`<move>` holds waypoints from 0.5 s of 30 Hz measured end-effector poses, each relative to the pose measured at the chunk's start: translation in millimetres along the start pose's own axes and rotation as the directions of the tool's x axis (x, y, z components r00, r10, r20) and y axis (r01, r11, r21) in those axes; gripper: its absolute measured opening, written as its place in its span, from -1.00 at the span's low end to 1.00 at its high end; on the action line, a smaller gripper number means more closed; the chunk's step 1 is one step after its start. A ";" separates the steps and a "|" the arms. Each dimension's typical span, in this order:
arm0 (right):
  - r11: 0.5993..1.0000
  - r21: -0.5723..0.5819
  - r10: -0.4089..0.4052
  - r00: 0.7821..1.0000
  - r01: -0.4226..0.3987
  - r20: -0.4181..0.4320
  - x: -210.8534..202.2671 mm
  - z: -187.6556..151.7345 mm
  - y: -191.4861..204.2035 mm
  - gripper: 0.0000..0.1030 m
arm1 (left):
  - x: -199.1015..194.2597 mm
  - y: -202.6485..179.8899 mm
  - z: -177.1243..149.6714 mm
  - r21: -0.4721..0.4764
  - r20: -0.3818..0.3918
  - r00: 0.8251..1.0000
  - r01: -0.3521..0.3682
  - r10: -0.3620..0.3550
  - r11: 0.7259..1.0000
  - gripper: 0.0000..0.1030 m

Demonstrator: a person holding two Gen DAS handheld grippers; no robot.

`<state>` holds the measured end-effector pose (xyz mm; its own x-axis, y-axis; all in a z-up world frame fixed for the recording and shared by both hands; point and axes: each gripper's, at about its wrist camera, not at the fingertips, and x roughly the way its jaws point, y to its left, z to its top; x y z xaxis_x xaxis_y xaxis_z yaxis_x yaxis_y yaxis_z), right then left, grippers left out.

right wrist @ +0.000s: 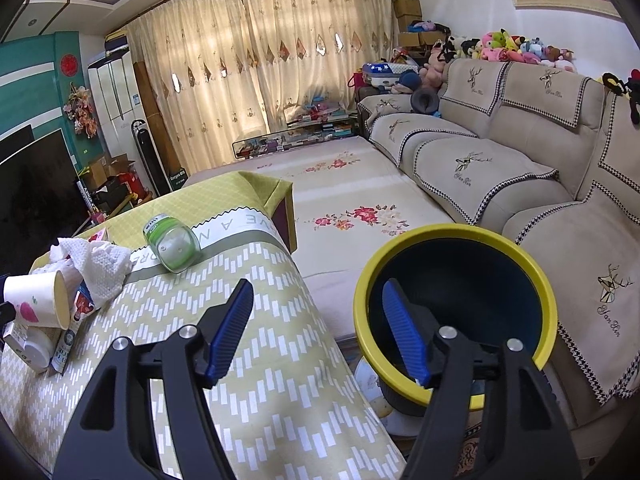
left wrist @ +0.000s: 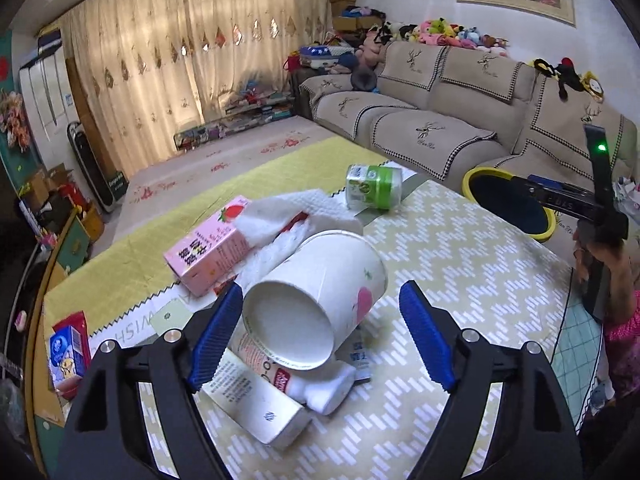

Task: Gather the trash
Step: 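Reach the left gripper to the pink-print paper cup and grasp it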

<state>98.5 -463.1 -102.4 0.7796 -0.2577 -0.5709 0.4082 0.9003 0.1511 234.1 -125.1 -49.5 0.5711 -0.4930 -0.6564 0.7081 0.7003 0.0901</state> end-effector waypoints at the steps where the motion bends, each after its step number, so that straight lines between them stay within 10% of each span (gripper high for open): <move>1: 1.000 0.003 0.003 1.000 -0.003 0.000 0.2 0.2 -0.6 0.25 | -1.3 -2.7 0.6 0.011 0.004 1.000 0.004 -0.004 1.000 0.55; 15: 0.999 0.025 0.023 1.000 -0.022 -0.015 3.5 0.2 -0.9 0.30 | 14.1 -30.5 -5.8 0.109 -0.061 0.996 0.069 -0.062 0.992 0.42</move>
<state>101.0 -464.9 -104.3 0.7813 -0.2317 -0.5795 0.4024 0.8968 0.1839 218.1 -150.4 -65.8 0.4994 -0.5032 -0.7053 0.7869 0.6041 0.1262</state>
